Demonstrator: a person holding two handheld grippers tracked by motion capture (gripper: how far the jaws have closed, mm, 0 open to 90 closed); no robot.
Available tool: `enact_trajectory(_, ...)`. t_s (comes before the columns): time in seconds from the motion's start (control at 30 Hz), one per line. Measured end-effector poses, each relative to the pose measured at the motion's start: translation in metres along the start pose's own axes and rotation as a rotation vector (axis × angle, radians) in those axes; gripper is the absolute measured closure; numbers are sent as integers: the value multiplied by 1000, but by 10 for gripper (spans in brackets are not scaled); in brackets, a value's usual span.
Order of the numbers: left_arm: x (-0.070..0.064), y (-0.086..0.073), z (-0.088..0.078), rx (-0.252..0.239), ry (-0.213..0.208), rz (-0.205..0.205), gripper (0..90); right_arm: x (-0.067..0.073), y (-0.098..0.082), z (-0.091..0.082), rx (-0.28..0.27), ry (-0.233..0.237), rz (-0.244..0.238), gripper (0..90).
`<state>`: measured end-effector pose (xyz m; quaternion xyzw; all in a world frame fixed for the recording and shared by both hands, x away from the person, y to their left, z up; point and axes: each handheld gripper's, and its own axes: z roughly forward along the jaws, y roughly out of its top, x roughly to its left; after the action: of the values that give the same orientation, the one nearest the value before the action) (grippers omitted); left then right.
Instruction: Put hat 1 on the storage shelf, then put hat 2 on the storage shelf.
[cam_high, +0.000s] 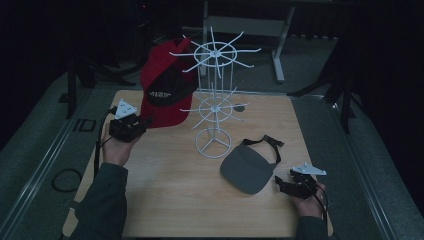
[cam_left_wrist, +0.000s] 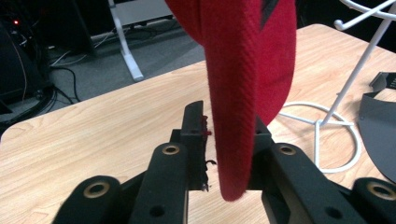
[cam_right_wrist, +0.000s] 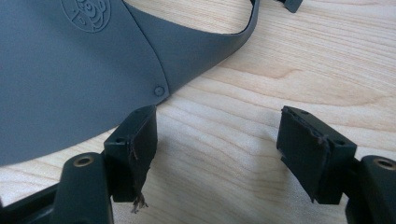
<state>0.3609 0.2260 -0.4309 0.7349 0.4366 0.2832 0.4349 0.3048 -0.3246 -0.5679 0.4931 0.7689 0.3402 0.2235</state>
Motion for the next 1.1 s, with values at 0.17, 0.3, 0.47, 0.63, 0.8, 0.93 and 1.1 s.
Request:
enact_trajectory(0.17, 1, -6, -3, -3, 2, -14, 683, 0, 0, 0, 0, 0, 0, 289)
enact_trajectory(0.3, 2, -13, -6, 9, 46, -7, 610, 0, 0, 0, -1, 0, -3, 289)
enact_trajectory(0.47, 6, -20, -10, 15, 47, -32, 572, 0, 0, 0, 0, 0, -2, 289)
enact_trajectory(0.63, 2, -30, -13, 36, 30, -46, 553, 0, 0, 0, 0, -2, 2, 289)
enact_trajectory(0.8, -1, -46, -12, 63, 36, -43, 551, 0, 0, 0, 0, -4, 4, 289)
enact_trajectory(0.93, -2, -53, -10, 58, 35, -52, 551, 1, 0, 0, 0, -5, 5, 289)
enact_trajectory(1.1, -6, -62, -3, 66, 36, -55, 551, 1, 0, 0, 0, -7, 7, 289)
